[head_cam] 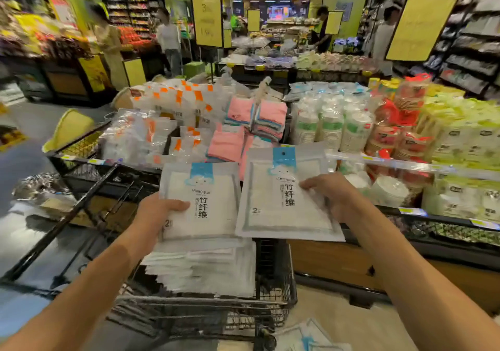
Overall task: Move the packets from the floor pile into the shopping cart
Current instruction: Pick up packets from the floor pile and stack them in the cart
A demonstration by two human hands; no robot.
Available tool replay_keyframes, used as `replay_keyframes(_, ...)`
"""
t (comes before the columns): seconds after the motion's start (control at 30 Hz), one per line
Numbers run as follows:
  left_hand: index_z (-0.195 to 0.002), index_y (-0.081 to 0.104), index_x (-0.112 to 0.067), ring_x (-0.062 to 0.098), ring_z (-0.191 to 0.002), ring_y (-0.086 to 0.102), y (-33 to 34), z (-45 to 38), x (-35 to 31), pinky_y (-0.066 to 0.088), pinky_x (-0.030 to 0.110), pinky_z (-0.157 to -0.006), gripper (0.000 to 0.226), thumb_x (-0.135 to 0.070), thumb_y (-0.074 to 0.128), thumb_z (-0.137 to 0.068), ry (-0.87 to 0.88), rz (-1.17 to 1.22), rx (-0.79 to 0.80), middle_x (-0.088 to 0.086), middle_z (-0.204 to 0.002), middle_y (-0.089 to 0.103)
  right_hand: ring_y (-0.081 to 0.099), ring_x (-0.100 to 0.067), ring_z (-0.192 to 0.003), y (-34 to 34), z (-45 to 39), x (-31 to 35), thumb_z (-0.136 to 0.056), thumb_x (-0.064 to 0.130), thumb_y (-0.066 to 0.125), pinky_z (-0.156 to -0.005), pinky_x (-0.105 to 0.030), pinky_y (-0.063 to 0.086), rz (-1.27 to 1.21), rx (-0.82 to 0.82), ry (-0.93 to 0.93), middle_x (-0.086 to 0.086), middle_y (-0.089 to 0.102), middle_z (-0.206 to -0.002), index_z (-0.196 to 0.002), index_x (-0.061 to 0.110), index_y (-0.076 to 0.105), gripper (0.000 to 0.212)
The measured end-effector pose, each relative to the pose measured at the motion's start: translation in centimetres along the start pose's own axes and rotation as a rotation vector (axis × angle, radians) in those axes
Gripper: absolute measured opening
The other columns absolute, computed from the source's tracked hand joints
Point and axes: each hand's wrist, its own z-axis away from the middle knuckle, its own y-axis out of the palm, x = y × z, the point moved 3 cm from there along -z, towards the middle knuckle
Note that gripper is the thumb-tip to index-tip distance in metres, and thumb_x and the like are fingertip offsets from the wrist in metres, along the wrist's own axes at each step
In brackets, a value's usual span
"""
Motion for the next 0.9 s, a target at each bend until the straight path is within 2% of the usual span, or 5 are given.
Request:
replay_keyframes(0.17,-0.111,0.070,-0.010,0.039,-0.092,0.074,-6.6,-0.7,0.6,0.058,0.059,-0.087,0.040,0.000,0.080,-0.074,-0.047,0.001,-0.104,0.013,-0.098,0.078,0.073,-0.047,-0.099,7.2,-1.3,-1.7,-0.057,0.011,0.087,-0.094,-0.073,0.050,0.020,0.126,0.036,-0.024,0.077,-0.099,-0.107,-0.004,0.072,0.054)
replay_keyframes(0.27,-0.110,0.070,-0.010,0.036,-0.088,0.075,-9.4,-1.3,0.9,0.061,0.053,-0.081,0.036,-0.001,0.079,-0.076,-0.050,-0.004,-0.170,0.011,-0.094,0.079,0.071,-0.049,-0.105,10.5,-3.8,-3.0,-0.060,0.011,0.088,-0.095,-0.074,0.049,0.043,0.195,0.078,-0.025,0.076,-0.104,-0.105,-0.004,0.074,0.049)
replay_keyframes(0.4,-0.109,0.069,-0.010,0.036,-0.087,0.075,-12.2,-2.9,1.2,0.061,0.052,-0.081,0.035,0.001,0.078,-0.077,-0.068,0.014,-0.215,0.011,-0.093,0.079,0.075,-0.041,-0.100,14.2,-8.7,-4.5,-0.036,0.027,0.092,-0.094,-0.071,0.052,0.074,0.285,0.109,-0.017,0.079,-0.103,-0.108,0.004,0.077,0.077)
replay_keyframes(0.6,-0.112,0.068,-0.011,0.039,-0.096,0.074,-15.4,-7.9,0.9,0.056,0.059,-0.091,0.040,0.001,0.079,-0.076,-0.112,0.017,-0.271,0.013,-0.102,0.078,0.076,-0.041,-0.092,18.8,-13.2,-4.2,-0.054,0.012,0.086,-0.086,-0.063,0.059,-0.023,0.316,0.195,-0.021,0.077,-0.103,-0.123,-0.001,0.066,0.073)
replay_keyframes(0.9,-0.120,0.061,-0.007,0.035,-0.094,0.075,-16.9,-16.0,2.2,0.059,0.053,-0.086,0.044,0.000,0.079,-0.080,-0.208,-0.026,-0.217,0.013,-0.104,0.078,0.078,-0.036,-0.088,20.8,-20.3,-6.4,-0.085,0.003,0.078,-0.077,-0.050,0.063,0.022,0.244,0.264,-0.014,0.079,-0.099,-0.117,0.001,0.068,0.034)
